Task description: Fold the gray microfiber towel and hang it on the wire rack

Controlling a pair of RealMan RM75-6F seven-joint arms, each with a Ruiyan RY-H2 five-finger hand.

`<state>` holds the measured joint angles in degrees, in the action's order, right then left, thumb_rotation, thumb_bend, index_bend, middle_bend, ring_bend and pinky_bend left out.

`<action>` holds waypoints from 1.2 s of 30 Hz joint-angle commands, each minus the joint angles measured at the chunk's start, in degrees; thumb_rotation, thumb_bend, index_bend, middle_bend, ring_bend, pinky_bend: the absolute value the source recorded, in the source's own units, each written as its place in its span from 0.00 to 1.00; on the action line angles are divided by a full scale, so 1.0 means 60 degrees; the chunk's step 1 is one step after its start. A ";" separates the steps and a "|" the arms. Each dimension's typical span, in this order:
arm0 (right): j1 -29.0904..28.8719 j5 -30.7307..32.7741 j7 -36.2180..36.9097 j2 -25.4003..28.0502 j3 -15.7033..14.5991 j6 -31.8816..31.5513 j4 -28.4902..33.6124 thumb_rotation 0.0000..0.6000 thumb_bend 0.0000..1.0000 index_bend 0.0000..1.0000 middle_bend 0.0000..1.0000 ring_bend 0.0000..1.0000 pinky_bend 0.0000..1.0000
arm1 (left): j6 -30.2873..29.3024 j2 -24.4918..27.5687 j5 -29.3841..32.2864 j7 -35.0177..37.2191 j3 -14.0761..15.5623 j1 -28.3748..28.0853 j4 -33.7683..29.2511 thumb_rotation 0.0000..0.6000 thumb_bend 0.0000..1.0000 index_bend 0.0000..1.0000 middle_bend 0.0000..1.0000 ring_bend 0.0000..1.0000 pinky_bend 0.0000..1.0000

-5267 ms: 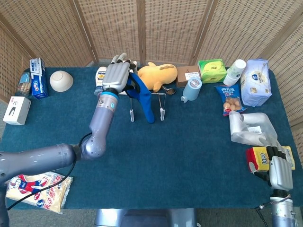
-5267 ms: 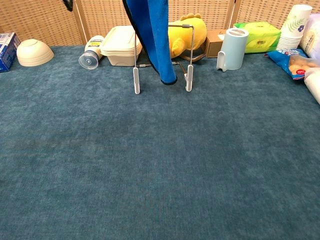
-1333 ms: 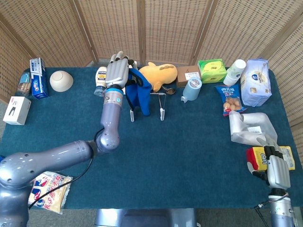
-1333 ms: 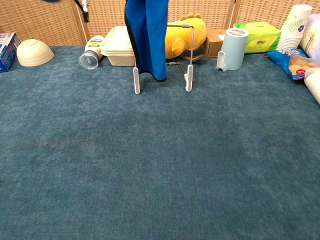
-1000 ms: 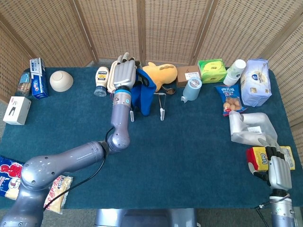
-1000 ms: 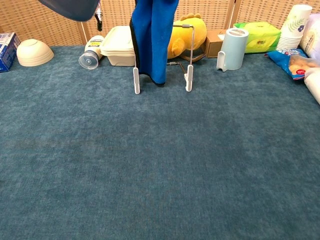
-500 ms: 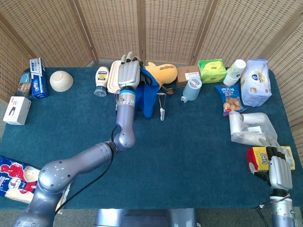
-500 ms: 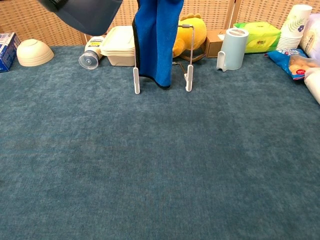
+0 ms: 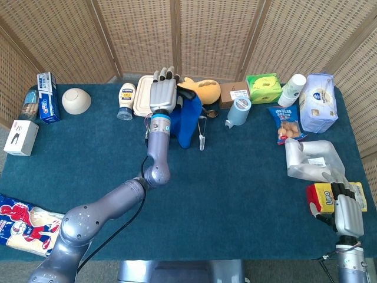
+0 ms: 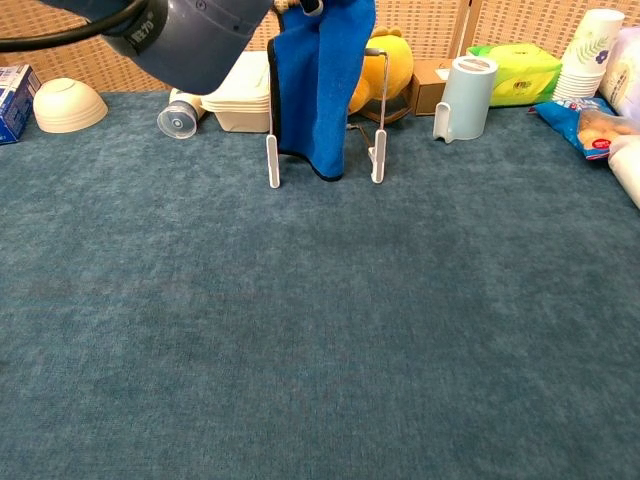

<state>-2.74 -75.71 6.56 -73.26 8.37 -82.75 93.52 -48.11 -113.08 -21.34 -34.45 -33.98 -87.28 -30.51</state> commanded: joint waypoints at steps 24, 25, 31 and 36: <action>-0.0129 -0.0209 -0.0351 0.0373 0.0147 -0.0105 0.0433 1.00 0.28 0.13 0.05 0.00 0.00 | -0.2073 0.3644 -0.0905 0.0478 0.0054 0.3788 -0.7630 1.00 0.39 0.00 0.00 0.00 0.00; -0.0150 -0.0224 -0.0380 0.0389 0.0153 -0.0095 0.0465 1.00 0.28 0.13 0.05 0.00 0.00 | -0.2172 0.3925 -0.0902 0.0495 0.0126 0.4034 -0.8120 1.00 0.39 0.00 0.00 0.00 0.00; -0.0322 -0.0288 -0.0597 0.0557 0.0237 0.0002 0.0741 1.00 0.27 0.12 0.05 0.00 0.00 | -0.2595 0.5614 -0.1129 0.1131 0.0601 0.5605 -1.0752 1.00 0.39 0.00 0.00 0.00 0.00; -0.0472 -0.0289 -0.0769 0.0666 0.0292 0.0126 0.0905 1.00 0.27 0.12 0.05 0.00 0.00 | -0.2783 0.6582 -0.1747 0.1981 0.1077 0.6731 -1.2065 1.00 0.39 0.00 0.00 0.00 0.00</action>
<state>-5.48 -77.45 2.03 -69.35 10.07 -82.08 98.85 -63.20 -77.34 -29.33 -25.93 -29.83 -51.01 -98.65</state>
